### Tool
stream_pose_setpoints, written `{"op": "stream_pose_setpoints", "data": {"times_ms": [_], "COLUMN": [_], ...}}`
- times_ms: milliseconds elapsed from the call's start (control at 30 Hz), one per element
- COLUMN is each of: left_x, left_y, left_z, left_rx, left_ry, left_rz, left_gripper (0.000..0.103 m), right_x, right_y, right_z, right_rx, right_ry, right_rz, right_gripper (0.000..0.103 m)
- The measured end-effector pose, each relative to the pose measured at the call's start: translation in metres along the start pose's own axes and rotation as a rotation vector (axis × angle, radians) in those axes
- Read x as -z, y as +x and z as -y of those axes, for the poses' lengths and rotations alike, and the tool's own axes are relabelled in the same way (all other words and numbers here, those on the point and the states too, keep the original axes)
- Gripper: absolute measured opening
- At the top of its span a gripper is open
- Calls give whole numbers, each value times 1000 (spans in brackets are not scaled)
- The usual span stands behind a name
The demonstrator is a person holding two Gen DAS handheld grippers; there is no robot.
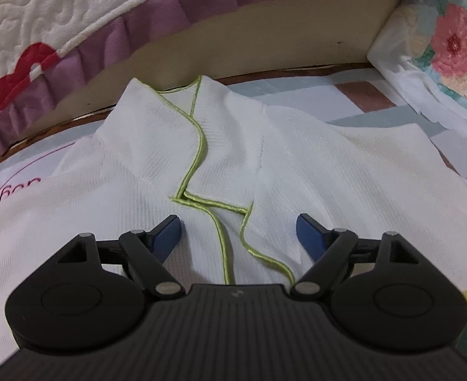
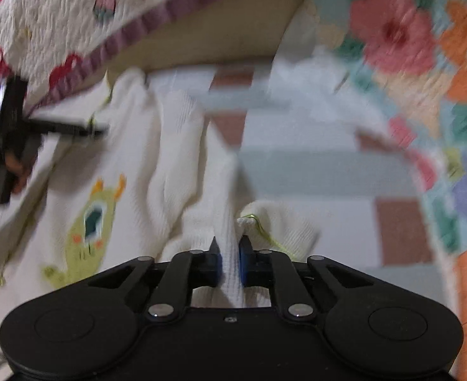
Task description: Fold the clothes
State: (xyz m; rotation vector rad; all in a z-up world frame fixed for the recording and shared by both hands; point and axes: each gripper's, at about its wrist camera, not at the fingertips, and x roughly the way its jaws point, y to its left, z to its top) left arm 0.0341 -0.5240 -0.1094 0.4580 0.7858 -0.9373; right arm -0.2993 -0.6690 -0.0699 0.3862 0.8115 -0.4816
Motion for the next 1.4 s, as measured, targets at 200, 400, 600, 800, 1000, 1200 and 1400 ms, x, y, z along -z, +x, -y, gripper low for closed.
{"op": "stream_pose_setpoints", "data": {"times_ms": [200,400,600,800,1000,1200,1400], "left_x": [-8,-11,-12,-21,-45,-53,-35], "left_y": [-5,0,8,7,-7,-41,-44], "left_z": [11,12,24,23,27,72,142], "left_rx": [-85,-100,-135,-138,-155,5,243], "left_ry": [132,204,252,232,264,297,370], "left_rz": [-3,29,32,-29,-57,27,101], "left_gripper": [23,10,9,11,35,63,69], "right_x": [-40,-77,-95,-79,-49,-28,9], "right_y": [-51,-67,-35,4,17,-18,-22], "right_z": [20,54,74,102,126,147,144], "right_rx": [252,406,429,407,445,417,349], "right_ry": [-16,-99,-143,-70,96,430,555], "right_rz": [133,121,59,2,54,241,225], "right_gripper": [10,9,9,9,37,55,54]}}
